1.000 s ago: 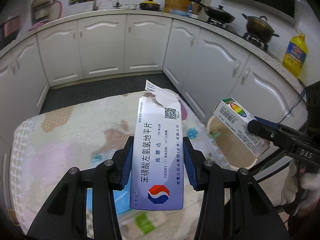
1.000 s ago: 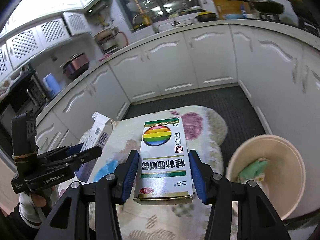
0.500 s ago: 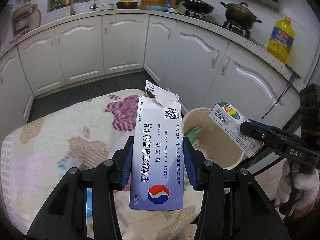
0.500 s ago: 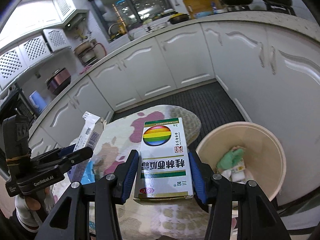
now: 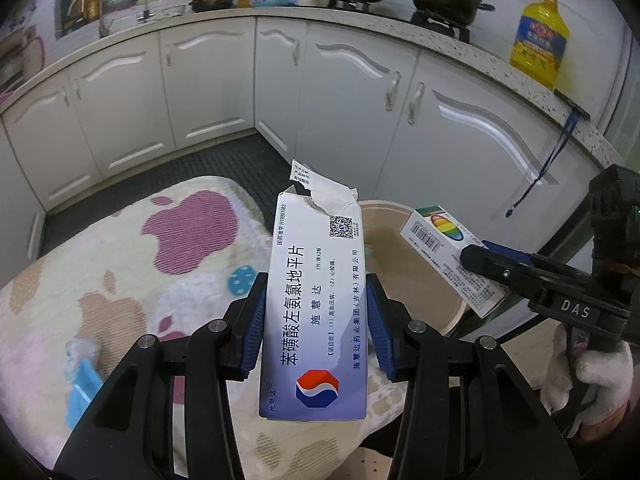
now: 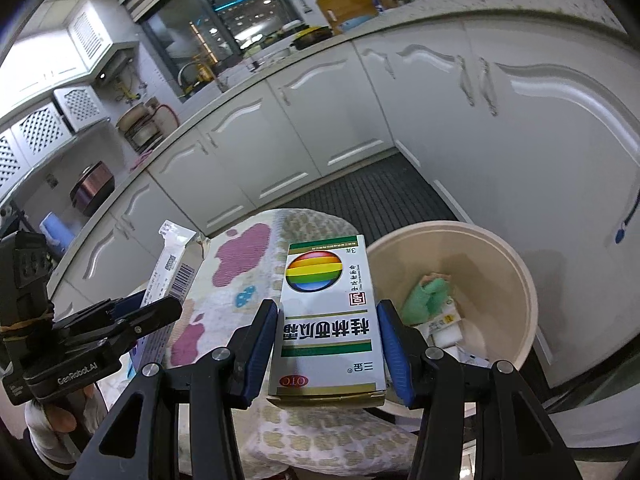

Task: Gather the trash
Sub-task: 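Carry both medicine boxes over the beige bin with both tools, then open both tools to drop the medicine boxes into the bin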

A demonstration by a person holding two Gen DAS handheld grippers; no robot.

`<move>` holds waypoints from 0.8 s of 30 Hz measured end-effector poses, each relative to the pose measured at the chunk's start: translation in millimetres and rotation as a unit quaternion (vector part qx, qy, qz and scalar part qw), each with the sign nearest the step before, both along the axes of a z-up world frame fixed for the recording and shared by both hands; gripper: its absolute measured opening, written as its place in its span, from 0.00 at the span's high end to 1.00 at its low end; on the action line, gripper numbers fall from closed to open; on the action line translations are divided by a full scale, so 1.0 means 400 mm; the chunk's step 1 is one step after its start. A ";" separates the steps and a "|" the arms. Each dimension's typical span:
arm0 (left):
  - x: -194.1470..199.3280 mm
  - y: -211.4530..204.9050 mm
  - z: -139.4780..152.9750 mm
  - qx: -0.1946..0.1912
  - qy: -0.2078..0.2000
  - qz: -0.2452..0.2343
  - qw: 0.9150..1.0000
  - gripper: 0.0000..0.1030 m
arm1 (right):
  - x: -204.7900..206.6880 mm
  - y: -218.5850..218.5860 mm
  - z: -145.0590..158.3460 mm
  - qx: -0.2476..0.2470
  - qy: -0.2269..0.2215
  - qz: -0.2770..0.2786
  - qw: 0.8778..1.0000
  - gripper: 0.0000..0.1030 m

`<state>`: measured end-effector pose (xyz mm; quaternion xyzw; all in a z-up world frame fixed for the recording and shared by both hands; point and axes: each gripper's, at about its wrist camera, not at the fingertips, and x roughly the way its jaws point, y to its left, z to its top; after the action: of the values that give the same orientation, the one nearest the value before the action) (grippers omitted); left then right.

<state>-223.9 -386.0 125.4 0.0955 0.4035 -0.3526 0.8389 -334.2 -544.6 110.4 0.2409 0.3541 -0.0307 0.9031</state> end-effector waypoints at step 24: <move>0.058 -0.237 -0.158 0.009 0.094 -0.041 0.995 0.57 | 0.019 -0.143 -0.154 0.027 0.061 -0.079 0.995 0.52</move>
<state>-200.8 -480.7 62.1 0.0860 0.4800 -0.3903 0.7810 -326.4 -602.0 48.7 0.2906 0.3889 -0.1069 0.8677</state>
